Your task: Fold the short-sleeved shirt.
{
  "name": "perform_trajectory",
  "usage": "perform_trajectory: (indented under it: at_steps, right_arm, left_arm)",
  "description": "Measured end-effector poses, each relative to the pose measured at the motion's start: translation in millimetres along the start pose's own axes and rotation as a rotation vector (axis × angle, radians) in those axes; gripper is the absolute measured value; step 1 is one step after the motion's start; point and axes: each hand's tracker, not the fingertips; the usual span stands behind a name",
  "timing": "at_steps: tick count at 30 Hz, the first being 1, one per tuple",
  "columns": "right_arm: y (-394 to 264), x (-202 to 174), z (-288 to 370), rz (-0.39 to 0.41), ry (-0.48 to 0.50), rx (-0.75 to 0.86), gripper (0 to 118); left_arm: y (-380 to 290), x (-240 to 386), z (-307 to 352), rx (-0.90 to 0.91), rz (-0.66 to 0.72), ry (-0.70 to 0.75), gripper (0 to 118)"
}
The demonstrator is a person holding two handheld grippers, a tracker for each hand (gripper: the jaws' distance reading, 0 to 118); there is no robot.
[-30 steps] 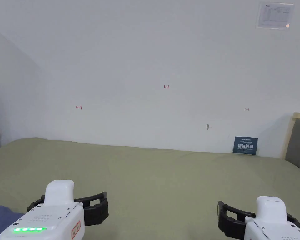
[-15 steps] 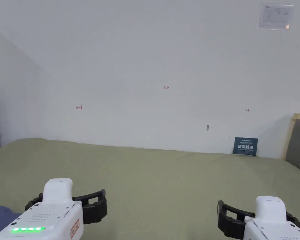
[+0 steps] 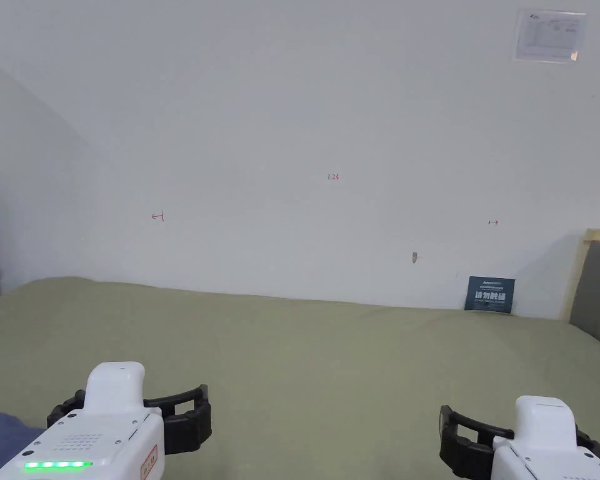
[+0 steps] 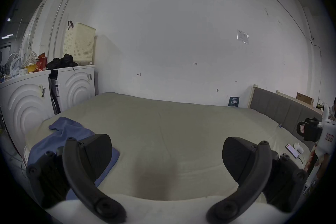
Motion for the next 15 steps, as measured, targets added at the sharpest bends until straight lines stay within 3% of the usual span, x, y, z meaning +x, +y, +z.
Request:
perform_trajectory:
  at_steps: [4,15]
  right_arm:
    - [0.6,1.2,-0.1,-0.027,0.017,-0.011,118]
    - [0.8,-1.0,-0.3,-0.001,0.021,-0.015,118]
  left_arm:
    - [-1.8,0.7,-5.3,-0.004,-0.035,0.022,118]
    - [1.5,4.8,1.1,0.012,-0.024,0.003,118]
